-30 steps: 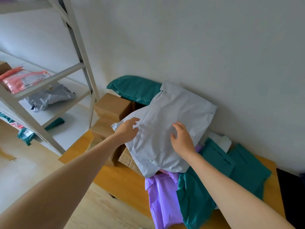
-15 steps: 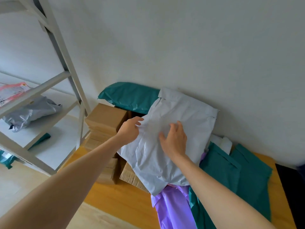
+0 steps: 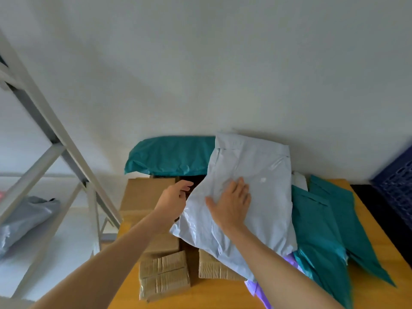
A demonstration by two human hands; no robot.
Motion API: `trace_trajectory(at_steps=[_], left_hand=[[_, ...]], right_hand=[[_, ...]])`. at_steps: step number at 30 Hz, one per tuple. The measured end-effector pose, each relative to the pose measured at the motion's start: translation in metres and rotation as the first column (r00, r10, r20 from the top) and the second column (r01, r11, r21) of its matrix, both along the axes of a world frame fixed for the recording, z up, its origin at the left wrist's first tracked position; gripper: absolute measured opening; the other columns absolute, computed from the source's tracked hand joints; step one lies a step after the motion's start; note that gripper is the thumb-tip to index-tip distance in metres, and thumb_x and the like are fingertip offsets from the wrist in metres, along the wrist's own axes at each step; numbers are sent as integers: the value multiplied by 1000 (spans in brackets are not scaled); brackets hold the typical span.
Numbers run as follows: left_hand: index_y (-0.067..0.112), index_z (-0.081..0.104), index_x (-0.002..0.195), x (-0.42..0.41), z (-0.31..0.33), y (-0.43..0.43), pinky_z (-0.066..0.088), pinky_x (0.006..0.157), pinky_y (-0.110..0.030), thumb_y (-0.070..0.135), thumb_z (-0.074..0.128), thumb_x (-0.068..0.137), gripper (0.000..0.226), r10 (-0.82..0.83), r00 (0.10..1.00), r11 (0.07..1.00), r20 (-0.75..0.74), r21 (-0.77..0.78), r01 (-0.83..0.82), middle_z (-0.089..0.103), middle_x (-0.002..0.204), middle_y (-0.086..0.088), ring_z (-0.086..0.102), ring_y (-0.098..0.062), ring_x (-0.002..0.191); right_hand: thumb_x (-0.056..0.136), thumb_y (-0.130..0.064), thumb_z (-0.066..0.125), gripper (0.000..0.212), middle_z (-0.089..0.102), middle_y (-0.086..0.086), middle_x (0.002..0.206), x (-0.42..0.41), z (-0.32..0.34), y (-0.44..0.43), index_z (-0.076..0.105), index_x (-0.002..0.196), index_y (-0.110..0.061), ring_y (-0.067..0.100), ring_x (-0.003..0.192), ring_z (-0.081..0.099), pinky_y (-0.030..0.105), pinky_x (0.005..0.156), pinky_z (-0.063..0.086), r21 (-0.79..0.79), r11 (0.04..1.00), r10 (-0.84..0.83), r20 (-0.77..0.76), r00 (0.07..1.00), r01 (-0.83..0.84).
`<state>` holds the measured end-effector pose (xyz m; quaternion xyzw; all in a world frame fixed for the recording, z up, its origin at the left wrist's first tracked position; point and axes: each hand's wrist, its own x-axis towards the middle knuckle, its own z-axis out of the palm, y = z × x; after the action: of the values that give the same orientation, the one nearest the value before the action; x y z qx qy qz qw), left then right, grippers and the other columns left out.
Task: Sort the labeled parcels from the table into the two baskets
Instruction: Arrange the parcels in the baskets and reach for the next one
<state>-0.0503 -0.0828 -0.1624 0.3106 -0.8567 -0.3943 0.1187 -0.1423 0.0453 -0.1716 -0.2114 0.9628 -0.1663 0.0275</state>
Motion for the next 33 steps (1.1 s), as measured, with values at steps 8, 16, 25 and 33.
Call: trace_trajectory(at_steps=[8,16,25,33], left_hand=[[15,55,130,-3,5,-6,37,73,-1,1,47,93,41,-146,989,988,-23,43,147,62,121,2,53,-6,100],[12,59,126,-35,30,-5,43,80,-11,-4,41,92,42,-218,975,973,-49,69,221,63,122,-5,59,-16,107],[18,53,129,-95,67,40,44,60,-14,19,50,98,31,-344,938,900,-33,275,339,56,107,-2,55,-12,77],[16,51,122,-124,92,72,52,87,-36,36,46,99,31,-200,978,770,-64,607,197,59,112,-5,60,-22,99]], right_hand=[[94,-17,49,39,54,15,129,-3,25,-7,44,129,0,29,119,53,34,97,42,-163,984,-72,26,997,75],[95,-17,50,13,64,13,86,-32,72,17,51,96,-4,31,75,60,34,58,41,-382,909,-199,-51,979,165],[88,-17,57,21,45,1,60,-70,158,56,46,72,-7,21,57,44,29,49,27,-622,758,-288,-50,956,195],[78,-8,59,37,30,-4,50,-74,224,94,33,54,-16,16,53,27,26,50,23,-856,491,-112,121,986,161]])
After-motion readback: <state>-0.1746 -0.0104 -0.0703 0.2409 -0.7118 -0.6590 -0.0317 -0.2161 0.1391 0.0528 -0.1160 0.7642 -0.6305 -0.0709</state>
